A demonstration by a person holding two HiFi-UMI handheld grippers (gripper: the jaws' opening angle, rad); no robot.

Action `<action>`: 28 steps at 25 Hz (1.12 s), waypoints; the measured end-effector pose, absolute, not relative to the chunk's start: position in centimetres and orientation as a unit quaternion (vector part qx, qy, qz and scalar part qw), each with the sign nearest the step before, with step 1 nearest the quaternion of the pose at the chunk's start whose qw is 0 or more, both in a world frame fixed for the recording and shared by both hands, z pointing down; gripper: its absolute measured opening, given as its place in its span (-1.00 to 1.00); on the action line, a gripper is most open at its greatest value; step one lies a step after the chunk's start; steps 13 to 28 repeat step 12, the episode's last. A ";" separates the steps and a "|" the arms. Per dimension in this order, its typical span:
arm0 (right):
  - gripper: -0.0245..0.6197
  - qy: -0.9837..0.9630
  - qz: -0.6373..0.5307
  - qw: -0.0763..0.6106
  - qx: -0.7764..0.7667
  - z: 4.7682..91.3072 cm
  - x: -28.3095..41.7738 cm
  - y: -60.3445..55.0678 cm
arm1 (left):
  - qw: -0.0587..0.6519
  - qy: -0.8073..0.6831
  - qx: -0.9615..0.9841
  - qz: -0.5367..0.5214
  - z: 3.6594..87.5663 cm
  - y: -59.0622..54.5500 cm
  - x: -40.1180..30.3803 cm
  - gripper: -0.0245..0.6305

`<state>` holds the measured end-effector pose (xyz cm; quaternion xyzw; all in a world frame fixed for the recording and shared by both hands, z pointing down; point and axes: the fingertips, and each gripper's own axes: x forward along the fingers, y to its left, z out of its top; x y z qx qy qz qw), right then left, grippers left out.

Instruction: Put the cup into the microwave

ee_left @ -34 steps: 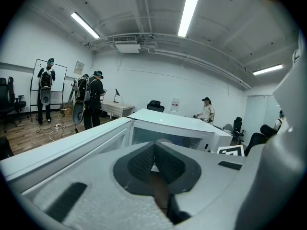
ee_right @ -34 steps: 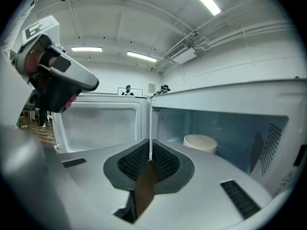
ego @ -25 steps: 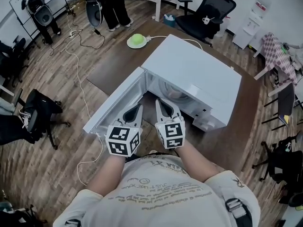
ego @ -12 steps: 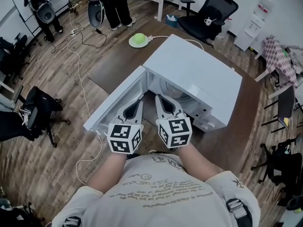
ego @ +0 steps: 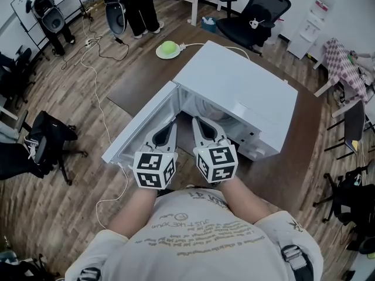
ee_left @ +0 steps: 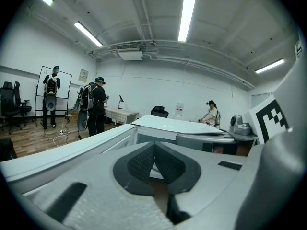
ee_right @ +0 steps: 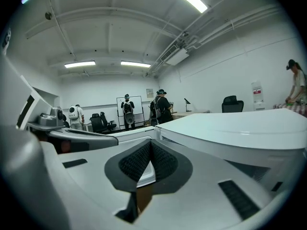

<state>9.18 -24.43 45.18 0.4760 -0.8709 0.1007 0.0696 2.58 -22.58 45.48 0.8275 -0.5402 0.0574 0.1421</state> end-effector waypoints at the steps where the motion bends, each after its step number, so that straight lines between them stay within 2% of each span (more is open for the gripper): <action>1: -0.88 -0.871 0.103 0.069 0.476 45.3 9.2 -24.5 | 0.142 -0.540 0.827 0.058 45.5 -22.6 2.6 -0.88; 28: -0.88 -0.873 0.109 0.067 0.470 45.6 9.3 -24.5 | 0.141 -0.537 0.829 0.061 45.5 -22.6 3.1 -0.88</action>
